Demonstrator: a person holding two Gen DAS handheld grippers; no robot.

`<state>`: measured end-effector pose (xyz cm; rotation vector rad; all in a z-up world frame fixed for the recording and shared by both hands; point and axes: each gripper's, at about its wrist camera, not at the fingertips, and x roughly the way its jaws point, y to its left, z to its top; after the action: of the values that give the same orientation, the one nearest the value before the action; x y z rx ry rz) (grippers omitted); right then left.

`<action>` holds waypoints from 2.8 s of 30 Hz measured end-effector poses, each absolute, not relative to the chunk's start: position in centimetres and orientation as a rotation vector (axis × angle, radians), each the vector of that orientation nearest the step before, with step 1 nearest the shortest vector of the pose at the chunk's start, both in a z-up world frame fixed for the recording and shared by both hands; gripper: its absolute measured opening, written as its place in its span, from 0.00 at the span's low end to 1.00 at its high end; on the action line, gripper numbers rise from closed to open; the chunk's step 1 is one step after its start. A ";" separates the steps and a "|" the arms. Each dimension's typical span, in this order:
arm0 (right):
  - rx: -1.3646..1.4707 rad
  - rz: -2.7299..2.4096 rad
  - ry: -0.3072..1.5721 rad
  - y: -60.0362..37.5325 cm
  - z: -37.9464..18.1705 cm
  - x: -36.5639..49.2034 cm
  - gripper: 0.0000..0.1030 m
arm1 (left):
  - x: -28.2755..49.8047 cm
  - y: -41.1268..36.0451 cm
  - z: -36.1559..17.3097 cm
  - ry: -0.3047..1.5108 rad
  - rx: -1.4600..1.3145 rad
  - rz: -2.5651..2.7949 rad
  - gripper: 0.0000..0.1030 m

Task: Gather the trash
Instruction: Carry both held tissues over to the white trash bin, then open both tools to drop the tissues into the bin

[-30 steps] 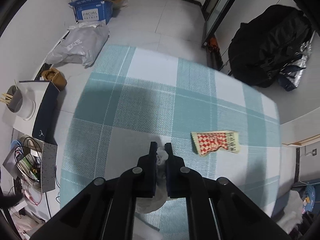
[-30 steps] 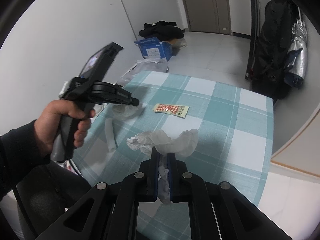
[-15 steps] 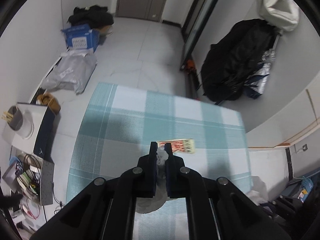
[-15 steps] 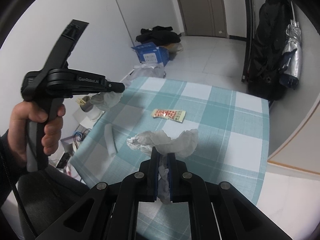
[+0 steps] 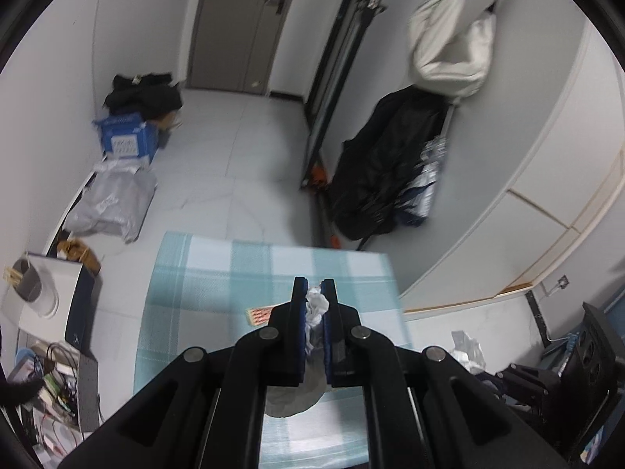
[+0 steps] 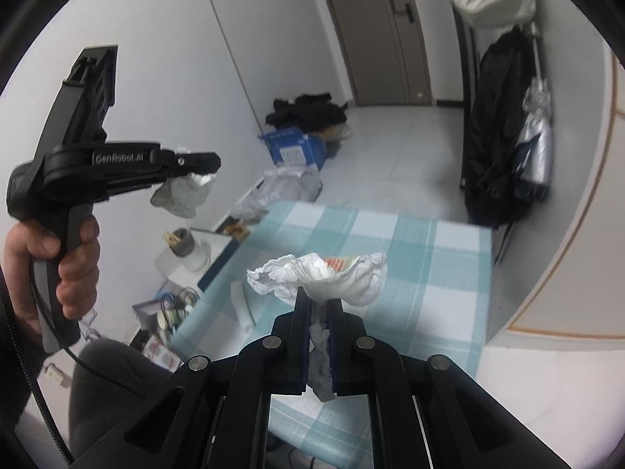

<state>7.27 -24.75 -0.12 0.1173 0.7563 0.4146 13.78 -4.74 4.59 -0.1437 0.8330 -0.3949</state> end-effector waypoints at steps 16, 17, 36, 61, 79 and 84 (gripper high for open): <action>0.119 0.338 0.571 -29.6 9.8 -0.2 0.07 | 8.0 -9.8 11.8 0.680 -0.129 -0.573 0.03; 0.115 0.330 0.561 -30.1 10.2 -0.7 0.07 | 7.6 -10.5 12.2 0.670 -0.122 -0.591 0.03; 0.211 0.022 0.497 -43.9 10.5 -11.4 0.07 | 1.3 -22.7 13.3 0.651 -0.019 -0.863 0.03; 0.467 -0.247 0.843 -56.3 -9.1 -15.6 0.07 | 0.8 -39.6 -4.6 1.224 0.199 -1.077 0.03; 0.512 -0.204 1.074 -55.2 -18.7 -16.2 0.07 | 1.7 -44.7 -19.0 1.805 0.331 -1.050 0.03; 0.526 -0.193 1.130 -54.6 -20.3 -15.4 0.08 | 1.7 -45.2 -21.9 1.928 0.340 -1.006 0.03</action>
<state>-15.42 -54.65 -20.30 0.5263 1.1296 -0.1932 1.74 -45.17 -21.90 0.3401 1.9284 -1.0055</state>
